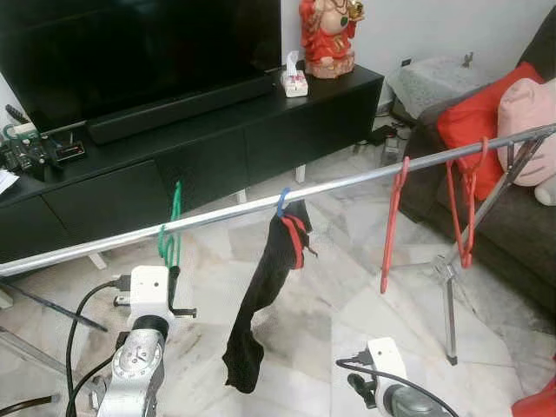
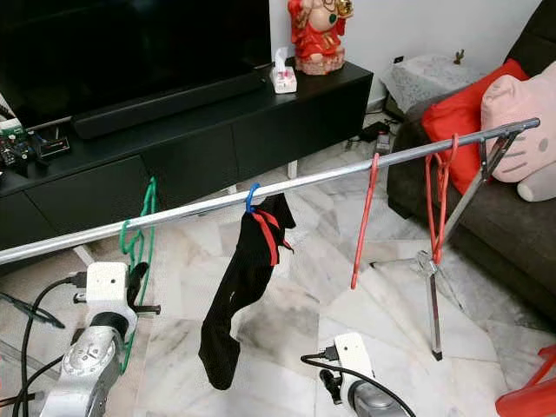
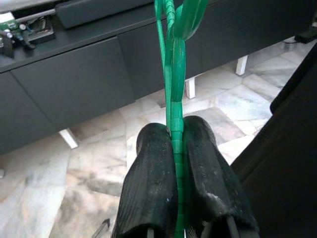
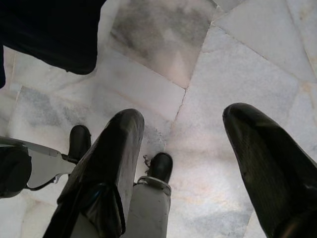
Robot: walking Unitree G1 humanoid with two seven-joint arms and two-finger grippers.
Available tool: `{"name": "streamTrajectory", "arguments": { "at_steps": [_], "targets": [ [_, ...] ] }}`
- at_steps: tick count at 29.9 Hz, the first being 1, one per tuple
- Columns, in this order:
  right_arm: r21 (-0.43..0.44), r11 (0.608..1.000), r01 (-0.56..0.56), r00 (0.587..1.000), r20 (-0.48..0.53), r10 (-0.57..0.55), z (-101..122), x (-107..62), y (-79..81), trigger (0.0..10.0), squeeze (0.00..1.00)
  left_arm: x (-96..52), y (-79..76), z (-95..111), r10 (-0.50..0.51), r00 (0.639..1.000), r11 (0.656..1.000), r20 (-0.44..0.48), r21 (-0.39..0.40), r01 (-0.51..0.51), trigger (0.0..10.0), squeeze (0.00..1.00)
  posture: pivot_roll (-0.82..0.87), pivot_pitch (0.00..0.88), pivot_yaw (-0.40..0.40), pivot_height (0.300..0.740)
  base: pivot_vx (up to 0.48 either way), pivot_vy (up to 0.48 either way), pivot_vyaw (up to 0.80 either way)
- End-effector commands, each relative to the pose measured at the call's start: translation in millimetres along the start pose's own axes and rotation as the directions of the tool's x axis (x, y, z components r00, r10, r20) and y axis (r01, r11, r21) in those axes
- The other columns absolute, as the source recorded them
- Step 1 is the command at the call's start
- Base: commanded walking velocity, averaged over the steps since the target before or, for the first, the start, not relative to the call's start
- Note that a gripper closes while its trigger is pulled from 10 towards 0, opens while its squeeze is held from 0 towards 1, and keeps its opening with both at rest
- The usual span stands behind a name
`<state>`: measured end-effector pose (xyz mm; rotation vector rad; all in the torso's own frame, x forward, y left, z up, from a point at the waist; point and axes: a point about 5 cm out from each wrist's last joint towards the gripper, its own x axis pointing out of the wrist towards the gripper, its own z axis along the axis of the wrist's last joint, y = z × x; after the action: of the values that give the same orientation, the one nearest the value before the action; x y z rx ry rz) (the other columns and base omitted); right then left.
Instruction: Hang hanger
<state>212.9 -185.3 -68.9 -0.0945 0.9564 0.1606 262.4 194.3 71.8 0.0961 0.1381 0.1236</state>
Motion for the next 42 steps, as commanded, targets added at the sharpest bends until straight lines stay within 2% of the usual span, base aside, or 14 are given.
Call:
{"name": "streamTrajectory", "arguments": {
  "at_steps": [1,3,12,15,18,28,39,42],
  "targets": [
    [-0.002,1.0,-0.006,1.0,-0.002,0.006,3,0.7,1.4,10.0,0.0,4.0,7.3,-1,0.046,0.999,0.998,-0.025,-0.031,-0.047,10.0,0.0,-0.06,0.0,0.027,0.732,0.0,0.0,0.0],
    [-0.002,1.0,-0.007,1.0,-0.003,0.007,2,0.6,1.2,10.0,0.0,5.9,12.3,-5,0.087,0.994,0.995,-0.059,-0.046,-0.09,10.0,0.0,-0.06,0.0,0.027,0.732,0.0,0.0,0.0],
    [-0.001,1.0,-0.008,1.0,-0.003,0.008,2,0.5,1.0,10.0,0.0,8.3,12.3,-1,0.118,0.992,0.99,-0.044,-0.075,-0.122,10.0,0.0,-0.06,0.0,0.025,0.732,0.0,0.0,0.0],
    [0.0,1.0,-0.009,1.0,-0.001,0.009,2,0.5,1.0,10.0,0.0,9.6,8.0,8,0.092,0.996,0.991,0.006,-0.095,-0.091,10.0,0.0,-0.06,0.0,0.024,0.732,0.0,0.0,0.0],
    [-0.001,1.0,-0.009,1.0,0.0,0.009,3,0.5,1.0,10.0,0.0,9.1,5.0,11,0.051,0.998,0.996,0.032,-0.078,-0.048,10.0,0.0,-0.06,0.0,0.024,0.732,0.0,0.0,0.0],
    [0.0,1.0,-0.011,1.0,-0.001,0.011,2,0.6,1.3,10.0,0.0,16.4,15.4,6,0.164,0.986,0.983,-0.034,-0.079,-0.166,10.0,0.0,-0.06,0.0,0.024,0.732,0.0,0.0,0.0],
    [0.001,1.0,-0.011,1.0,-0.002,0.011,2,0.5,1.2,10.0,0.0,23.0,15.2,6,0.191,0.98,0.976,-0.061,-0.091,-0.196,10.0,0.0,-0.06,0.0,0.024,0.732,0.0,0.0,0.0],
    [0.001,1.0,-0.012,1.0,-0.002,0.012,2,0.4,1.2,10.0,0.0,31.1,13.2,11,0.189,0.98,0.976,-0.067,-0.094,-0.195,10.0,0.0,-0.06,0.0,0.025,0.732,0.0,0.0,0.0]
  ]
}}
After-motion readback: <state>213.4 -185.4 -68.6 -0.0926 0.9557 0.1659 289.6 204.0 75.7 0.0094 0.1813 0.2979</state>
